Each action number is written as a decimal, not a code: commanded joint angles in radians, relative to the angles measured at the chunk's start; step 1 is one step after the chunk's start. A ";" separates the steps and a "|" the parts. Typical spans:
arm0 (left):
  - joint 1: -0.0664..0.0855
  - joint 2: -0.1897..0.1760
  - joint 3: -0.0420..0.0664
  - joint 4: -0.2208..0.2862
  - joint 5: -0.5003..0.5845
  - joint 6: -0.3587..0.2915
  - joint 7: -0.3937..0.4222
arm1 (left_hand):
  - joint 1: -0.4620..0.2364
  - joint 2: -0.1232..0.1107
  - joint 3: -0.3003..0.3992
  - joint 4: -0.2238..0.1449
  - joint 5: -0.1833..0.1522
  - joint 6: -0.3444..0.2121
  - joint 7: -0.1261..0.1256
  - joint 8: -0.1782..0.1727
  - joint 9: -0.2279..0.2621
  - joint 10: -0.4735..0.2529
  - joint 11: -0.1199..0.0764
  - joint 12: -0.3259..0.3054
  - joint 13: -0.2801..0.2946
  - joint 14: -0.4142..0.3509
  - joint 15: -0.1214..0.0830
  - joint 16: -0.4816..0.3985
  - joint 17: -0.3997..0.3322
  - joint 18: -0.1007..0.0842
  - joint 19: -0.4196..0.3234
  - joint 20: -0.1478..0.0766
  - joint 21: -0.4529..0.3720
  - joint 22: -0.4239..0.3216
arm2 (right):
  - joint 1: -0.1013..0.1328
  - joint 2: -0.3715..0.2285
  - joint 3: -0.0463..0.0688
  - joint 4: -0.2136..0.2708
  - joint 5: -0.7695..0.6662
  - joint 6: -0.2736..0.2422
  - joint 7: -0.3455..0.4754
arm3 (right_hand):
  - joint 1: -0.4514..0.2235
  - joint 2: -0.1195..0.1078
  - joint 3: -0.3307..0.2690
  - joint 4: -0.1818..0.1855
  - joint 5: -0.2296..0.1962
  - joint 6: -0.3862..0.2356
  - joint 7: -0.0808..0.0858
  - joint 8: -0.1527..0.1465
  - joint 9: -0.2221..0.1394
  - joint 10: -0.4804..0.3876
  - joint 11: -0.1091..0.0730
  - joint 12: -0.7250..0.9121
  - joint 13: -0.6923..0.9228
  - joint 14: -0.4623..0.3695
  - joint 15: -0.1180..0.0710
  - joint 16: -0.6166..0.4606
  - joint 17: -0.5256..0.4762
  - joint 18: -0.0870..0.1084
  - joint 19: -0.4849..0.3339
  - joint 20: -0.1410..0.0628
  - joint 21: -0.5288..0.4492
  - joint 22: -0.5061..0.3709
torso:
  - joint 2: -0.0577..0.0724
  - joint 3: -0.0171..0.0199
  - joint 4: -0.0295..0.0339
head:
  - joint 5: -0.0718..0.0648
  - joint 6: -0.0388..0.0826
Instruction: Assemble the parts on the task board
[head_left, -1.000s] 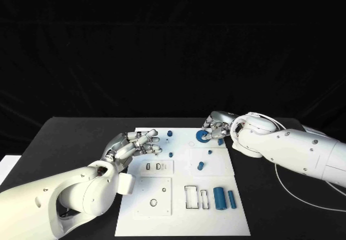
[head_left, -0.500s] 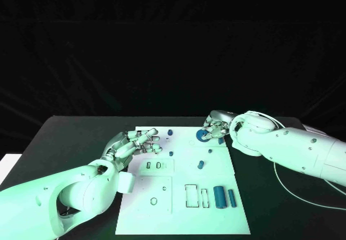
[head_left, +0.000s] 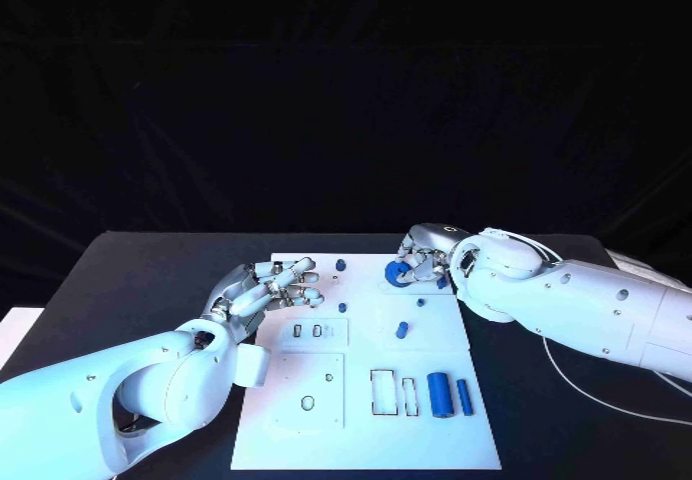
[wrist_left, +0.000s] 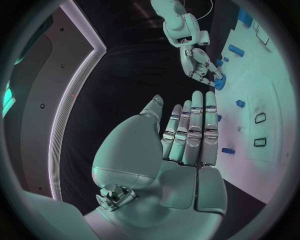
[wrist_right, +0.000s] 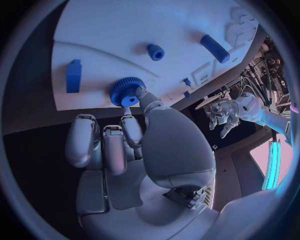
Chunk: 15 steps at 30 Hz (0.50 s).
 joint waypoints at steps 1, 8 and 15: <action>0.001 0.002 0.001 -0.001 0.000 0.019 0.011 | 0.011 -0.001 0.002 -0.005 0.005 0.005 0.003 -0.003 0.000 0.007 -0.001 -0.006 -0.001 0.005 -0.001 -0.006 0.002 0.019 0.008 -0.001 -0.005 -0.002 | -0.001 0.003 0.000 0.031 0.010 -0.097 -0.032 | -0.008 0.024 0.015 0.003 0.019 0.011 -0.003 0.006 0.007 0.005 -0.003 0.005 0.002 0.065 -0.007 0.003 0.031 -0.020 0.010 -0.001 0.008 0.004 | 0.000 -0.0014 0.0030 | -0.001 0.001; 0.001 0.002 0.001 -0.003 0.000 0.019 0.015 | 0.012 0.000 0.003 -0.006 0.005 0.005 0.003 -0.004 0.000 0.008 -0.001 -0.006 -0.001 0.005 -0.001 -0.006 0.002 0.019 0.009 -0.001 -0.006 -0.002 | -0.001 0.027 0.000 0.073 0.042 -0.133 -0.047 | -0.032 0.026 0.029 0.019 0.026 0.012 -0.004 0.004 0.006 -0.005 -0.004 -0.010 -0.010 0.064 -0.008 0.001 0.026 -0.020 0.009 -0.002 0.009 0.004 | 0.000 -0.0042 0.0041 | 0.002 0.003; 0.001 0.003 0.001 -0.003 0.000 0.020 0.016 | 0.012 0.000 0.003 -0.006 0.005 0.005 0.003 -0.004 0.000 0.008 -0.001 -0.006 -0.001 0.005 -0.001 -0.006 0.002 0.019 0.009 -0.001 -0.006 -0.002 | -0.001 0.083 0.000 0.065 0.039 -0.129 -0.048 | -0.036 0.026 0.032 0.021 0.027 0.012 -0.004 0.004 0.005 -0.005 -0.004 -0.011 -0.010 0.064 -0.008 0.001 0.026 -0.020 0.009 -0.002 0.009 0.003 | 0.001 -0.0016 0.0005 | 0.005 0.003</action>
